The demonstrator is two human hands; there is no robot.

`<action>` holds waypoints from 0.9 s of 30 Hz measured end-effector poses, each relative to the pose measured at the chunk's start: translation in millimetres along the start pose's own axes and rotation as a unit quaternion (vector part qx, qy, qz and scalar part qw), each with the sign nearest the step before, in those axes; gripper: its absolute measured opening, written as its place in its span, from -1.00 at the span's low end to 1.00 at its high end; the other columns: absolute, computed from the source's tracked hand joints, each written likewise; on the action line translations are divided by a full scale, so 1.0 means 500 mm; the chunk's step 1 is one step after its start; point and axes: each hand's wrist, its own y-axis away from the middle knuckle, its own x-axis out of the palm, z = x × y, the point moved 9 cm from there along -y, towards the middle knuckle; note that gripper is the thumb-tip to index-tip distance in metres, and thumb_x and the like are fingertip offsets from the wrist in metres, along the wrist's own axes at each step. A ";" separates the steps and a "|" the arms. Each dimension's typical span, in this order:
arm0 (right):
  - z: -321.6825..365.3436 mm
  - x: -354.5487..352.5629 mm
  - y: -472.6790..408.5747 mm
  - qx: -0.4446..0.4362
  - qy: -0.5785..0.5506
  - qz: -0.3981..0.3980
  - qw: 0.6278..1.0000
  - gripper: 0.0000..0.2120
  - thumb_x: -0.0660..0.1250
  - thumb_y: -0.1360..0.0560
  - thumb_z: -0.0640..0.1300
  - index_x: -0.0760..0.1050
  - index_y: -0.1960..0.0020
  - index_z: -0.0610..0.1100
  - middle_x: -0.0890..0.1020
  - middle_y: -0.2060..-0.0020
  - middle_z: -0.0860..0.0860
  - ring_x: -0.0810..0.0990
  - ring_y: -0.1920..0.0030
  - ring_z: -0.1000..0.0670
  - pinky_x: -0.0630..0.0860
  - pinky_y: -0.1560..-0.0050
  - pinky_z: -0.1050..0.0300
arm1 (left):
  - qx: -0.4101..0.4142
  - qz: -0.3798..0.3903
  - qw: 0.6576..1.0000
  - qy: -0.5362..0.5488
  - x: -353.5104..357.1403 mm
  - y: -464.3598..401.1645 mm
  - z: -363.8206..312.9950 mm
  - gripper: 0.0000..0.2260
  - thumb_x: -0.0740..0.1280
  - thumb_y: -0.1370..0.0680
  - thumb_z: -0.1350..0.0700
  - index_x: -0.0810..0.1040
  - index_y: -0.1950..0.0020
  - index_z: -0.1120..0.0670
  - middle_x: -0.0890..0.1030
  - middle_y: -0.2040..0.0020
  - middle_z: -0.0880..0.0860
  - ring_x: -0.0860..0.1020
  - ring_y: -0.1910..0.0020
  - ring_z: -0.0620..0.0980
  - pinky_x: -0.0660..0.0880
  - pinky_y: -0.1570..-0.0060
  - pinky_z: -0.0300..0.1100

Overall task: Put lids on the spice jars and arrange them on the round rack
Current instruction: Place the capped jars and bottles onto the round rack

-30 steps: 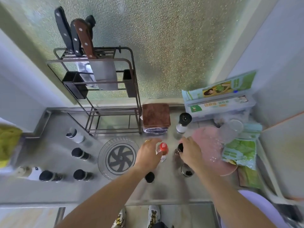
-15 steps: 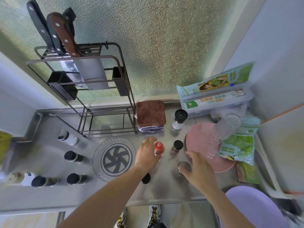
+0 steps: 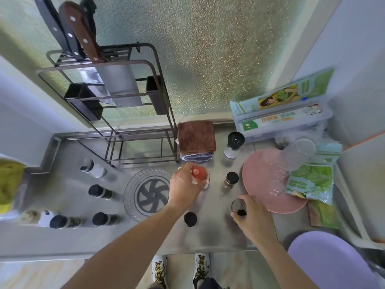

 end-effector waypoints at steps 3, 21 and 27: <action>0.002 0.002 0.001 0.001 0.005 -0.003 1.000 -0.54 0.58 -0.36 0.02 0.52 -0.18 -0.06 0.63 -0.01 -0.02 0.59 -0.05 -0.11 0.58 0.02 -0.01 | -0.015 -0.029 0.999 0.029 -0.092 0.009 0.044 -0.63 0.57 -0.32 -0.06 0.54 -0.06 -0.14 0.64 0.04 -0.12 0.61 0.07 -0.05 0.59 0.04 -0.07; 0.061 0.029 -0.001 0.074 0.096 -0.019 0.992 -0.52 0.60 -0.27 -0.24 0.52 -0.13 -0.21 0.61 0.04 -0.19 0.63 0.03 -0.28 0.56 0.15 -0.08 | -0.108 -0.052 0.992 -0.045 -0.258 -0.057 0.334 -0.77 0.50 -0.46 0.06 0.53 -0.04 0.01 0.54 0.11 -0.06 0.54 0.12 0.03 0.48 0.09 -0.11; 0.092 0.020 -0.002 0.099 0.082 -0.015 0.992 -0.59 0.55 -0.31 -0.25 0.49 -0.09 -0.19 0.60 0.04 -0.16 0.61 0.00 -0.27 0.54 0.13 -0.06 | -0.089 -0.033 0.994 -0.049 -0.262 -0.065 0.334 -0.73 0.50 -0.46 0.04 0.55 -0.10 0.04 0.59 0.07 -0.04 0.57 0.07 0.04 0.48 0.07 -0.12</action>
